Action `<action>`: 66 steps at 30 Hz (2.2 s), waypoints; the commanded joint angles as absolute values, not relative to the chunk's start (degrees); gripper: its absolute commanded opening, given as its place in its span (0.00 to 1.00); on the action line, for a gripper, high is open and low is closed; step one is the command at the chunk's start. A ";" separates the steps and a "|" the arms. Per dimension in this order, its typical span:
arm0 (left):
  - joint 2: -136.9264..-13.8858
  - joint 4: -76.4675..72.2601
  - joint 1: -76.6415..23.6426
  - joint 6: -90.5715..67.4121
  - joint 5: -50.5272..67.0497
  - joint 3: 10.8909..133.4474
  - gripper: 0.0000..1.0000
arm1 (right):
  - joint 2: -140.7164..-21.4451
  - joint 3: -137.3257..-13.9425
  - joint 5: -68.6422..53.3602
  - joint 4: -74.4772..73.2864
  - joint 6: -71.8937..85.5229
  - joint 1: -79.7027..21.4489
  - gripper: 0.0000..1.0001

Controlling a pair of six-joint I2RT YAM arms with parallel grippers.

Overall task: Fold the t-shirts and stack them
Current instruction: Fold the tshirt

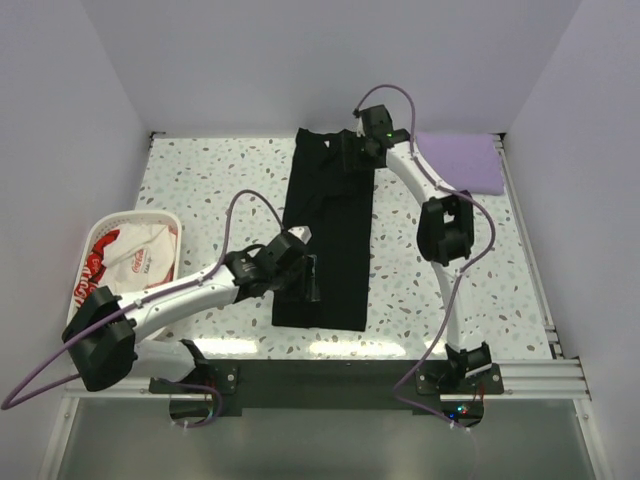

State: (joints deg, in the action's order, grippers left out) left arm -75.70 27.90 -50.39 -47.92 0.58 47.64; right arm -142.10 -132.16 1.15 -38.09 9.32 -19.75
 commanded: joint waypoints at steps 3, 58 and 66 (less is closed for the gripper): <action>-76.37 26.90 -50.97 -41.84 -1.41 49.22 0.56 | -129.21 -125.45 -7.02 -33.50 16.07 -18.81 0.73; -70.14 26.98 -52.03 -54.93 -15.21 30.06 0.10 | -76.56 -34.54 5.89 -20.12 40.87 -54.84 0.40; -68.21 29.70 -52.03 -55.28 -14.50 30.06 0.00 | -72.43 -33.40 8.60 -26.27 41.04 -54.76 0.10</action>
State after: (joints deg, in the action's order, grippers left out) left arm -69.71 28.12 -51.90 -54.50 -14.94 30.96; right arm -74.78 -34.24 5.72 -21.98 40.27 -54.43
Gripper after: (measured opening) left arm 0.043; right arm 0.125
